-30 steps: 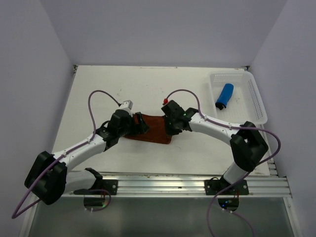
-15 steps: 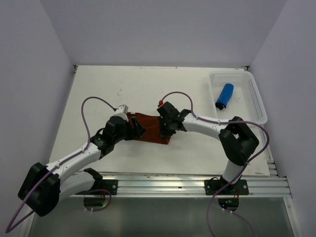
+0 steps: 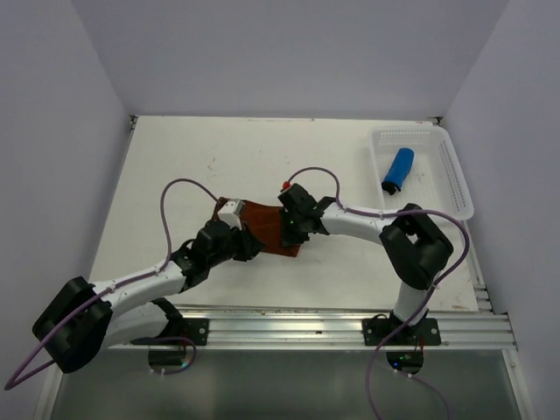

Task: Roll the towels
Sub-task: Roll the towel

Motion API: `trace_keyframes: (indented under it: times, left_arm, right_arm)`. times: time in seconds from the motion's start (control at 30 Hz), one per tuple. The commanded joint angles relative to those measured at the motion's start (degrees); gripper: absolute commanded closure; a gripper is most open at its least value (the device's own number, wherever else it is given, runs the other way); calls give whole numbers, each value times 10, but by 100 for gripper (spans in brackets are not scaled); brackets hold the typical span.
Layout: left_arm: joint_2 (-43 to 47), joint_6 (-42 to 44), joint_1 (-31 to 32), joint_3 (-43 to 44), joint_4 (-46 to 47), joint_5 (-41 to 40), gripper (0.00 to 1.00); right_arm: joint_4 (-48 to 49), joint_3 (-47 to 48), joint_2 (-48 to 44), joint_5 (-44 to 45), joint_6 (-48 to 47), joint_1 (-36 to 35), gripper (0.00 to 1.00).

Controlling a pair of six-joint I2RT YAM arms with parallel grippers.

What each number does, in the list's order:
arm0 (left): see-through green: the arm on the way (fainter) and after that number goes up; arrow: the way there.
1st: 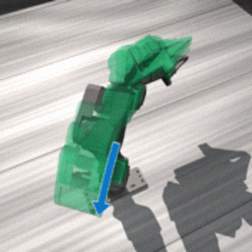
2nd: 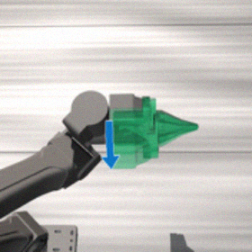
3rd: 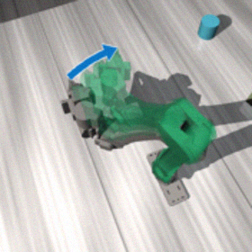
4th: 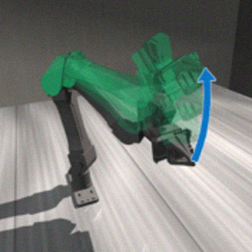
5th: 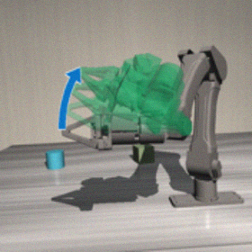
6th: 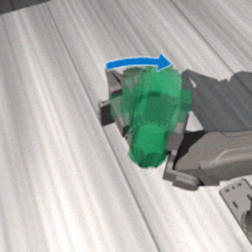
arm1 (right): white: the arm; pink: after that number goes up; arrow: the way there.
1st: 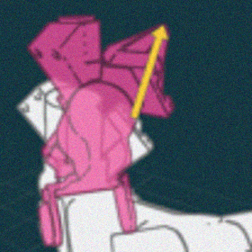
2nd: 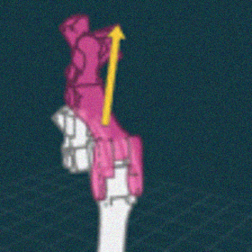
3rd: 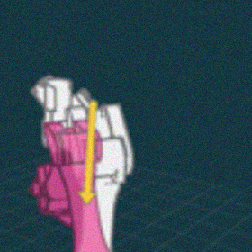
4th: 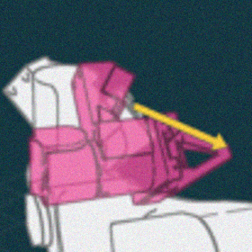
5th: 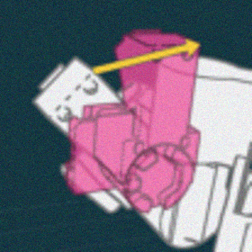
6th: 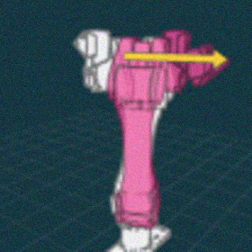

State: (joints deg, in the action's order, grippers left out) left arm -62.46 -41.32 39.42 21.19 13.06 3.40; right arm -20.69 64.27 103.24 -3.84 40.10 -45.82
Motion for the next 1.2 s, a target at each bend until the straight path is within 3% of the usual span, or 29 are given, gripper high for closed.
trace_keyframes:
  times: [0.0, 0.13, 0.2, 0.37, 0.5, 0.53, 0.63, 0.9, 1.07, 1.17]
  left_arm:
    - [-13, 13, 17, -1, 63, -31, 87]
    - [-25, 25, 17, 47, 15, -91, 93]
    - [-48, 40, 15, 88, -4, -109, 95]
    - [-112, 46, -7, 150, 23, -63, 95]
    - [-137, 37, -11, 148, 51, -46, 95]
    - [-141, 36, -11, 148, 54, -46, 95]
    - [-161, 34, -16, 149, 64, -38, 97]
    - [-253, 41, -105, 209, 127, 135, 97]
    - [-284, 46, -113, 248, 179, 210, 92]
    - [-312, 17, -112, 255, 262, 315, 91]
  right_arm:
    - [14, -8, 11, -14, 9, 2, 88]
    - [78, -53, -18, 3, 6, 0, 87]
    - [136, -103, -38, 25, 5, 0, 74]
    - [198, -144, -40, 31, 12, 0, 69]
    - [226, -164, -52, 37, 26, 0, 57]
    - [231, -170, -53, 48, 31, 1, 50]
    - [258, -192, -69, 52, 38, 1, 45]
    - [362, -262, -96, 27, -22, -1, 37]
    - [405, -281, -71, 9, -50, -2, 37]
    - [446, -296, -65, 4, -56, -1, 37]
